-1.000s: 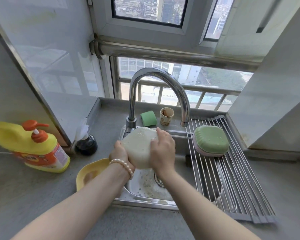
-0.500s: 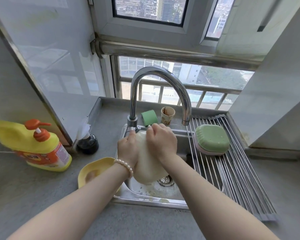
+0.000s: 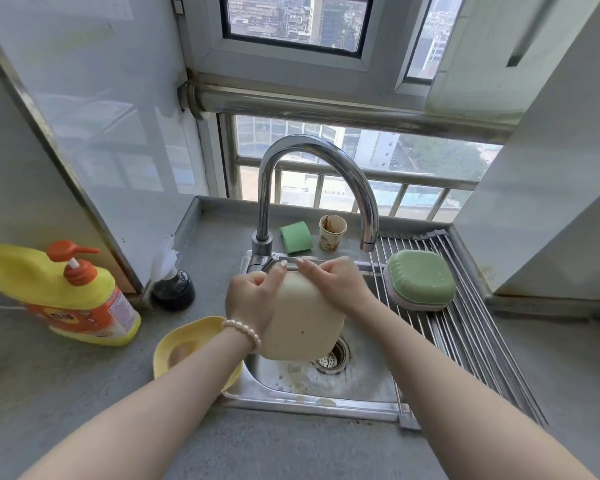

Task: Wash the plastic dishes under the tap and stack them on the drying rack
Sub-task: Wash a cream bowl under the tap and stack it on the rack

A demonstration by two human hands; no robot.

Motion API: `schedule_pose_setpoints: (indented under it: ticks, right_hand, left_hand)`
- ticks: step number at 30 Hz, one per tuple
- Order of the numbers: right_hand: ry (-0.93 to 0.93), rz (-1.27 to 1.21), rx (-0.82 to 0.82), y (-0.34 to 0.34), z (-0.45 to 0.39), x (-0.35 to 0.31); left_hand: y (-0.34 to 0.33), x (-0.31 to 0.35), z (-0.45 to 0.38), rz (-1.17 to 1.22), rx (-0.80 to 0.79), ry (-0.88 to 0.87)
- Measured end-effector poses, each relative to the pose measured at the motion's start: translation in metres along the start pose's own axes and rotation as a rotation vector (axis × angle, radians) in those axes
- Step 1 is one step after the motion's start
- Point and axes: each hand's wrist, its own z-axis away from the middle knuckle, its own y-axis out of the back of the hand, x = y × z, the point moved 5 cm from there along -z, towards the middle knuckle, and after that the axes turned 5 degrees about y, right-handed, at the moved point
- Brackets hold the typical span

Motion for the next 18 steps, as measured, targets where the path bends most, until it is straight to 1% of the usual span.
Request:
schedule_pose_setpoints:
  ticks: [2, 3, 4, 5, 7, 8, 9, 10, 12, 13, 14, 15, 17, 18]
  right_hand:
    - [0.161, 0.248, 0.169, 0.000, 0.011, -0.011]
    - [0.262, 0.390, 0.277, -0.001, 0.018, -0.018]
    - [0.389, 0.487, 0.362, -0.005, 0.027, -0.022]
    - [0.509, 0.540, 0.406, -0.010, 0.037, -0.024]
    - [0.705, 0.567, 0.492, -0.020, 0.056, -0.020]
    - [0.785, 0.558, 0.518, -0.023, 0.064, -0.018]
    - [0.854, 0.551, 0.518, -0.025, 0.072, -0.017]
    - [0.916, 0.547, 0.493, -0.030, 0.080, -0.015]
    - [1.014, 0.552, 0.364, -0.042, 0.093, -0.005]
    - [1.017, 0.557, 0.275, -0.047, 0.097, 0.002]
    - [0.968, 0.594, 0.179, -0.050, 0.098, 0.007]
    - [0.854, 0.691, 0.081, -0.052, 0.094, 0.012]
    - [0.475, 0.919, -0.141, -0.045, 0.079, 0.017]
    - [0.330, 0.954, -0.192, -0.040, 0.072, 0.019]
  left_hand:
    - [-0.007, -0.005, 0.006, 0.070, 0.011, 0.197]
    - [-0.012, -0.013, 0.009, 0.125, -0.026, 0.330]
    - [-0.017, -0.022, 0.013, 0.162, -0.094, 0.461]
    - [-0.021, -0.028, 0.017, 0.210, -0.211, 0.593]
    - [-0.026, -0.037, 0.022, 0.386, -0.459, 0.804]
    - [-0.024, -0.037, 0.023, 0.506, -0.511, 0.875]
    - [-0.020, -0.038, 0.023, 0.577, -0.538, 0.908]
    - [-0.016, -0.040, 0.021, 0.593, -0.566, 0.921]
    - [-0.010, -0.048, 0.017, 0.586, -0.568, 0.924]
    - [-0.008, -0.052, 0.012, 0.586, -0.557, 0.897]
    - [-0.007, -0.056, 0.009, 0.576, -0.539, 0.837]
    - [-0.006, -0.057, 0.006, 0.555, -0.532, 0.755]
    - [-0.007, -0.057, 0.011, 0.517, -0.550, 0.650]
    - [-0.010, -0.057, 0.017, 0.493, -0.573, 0.632]
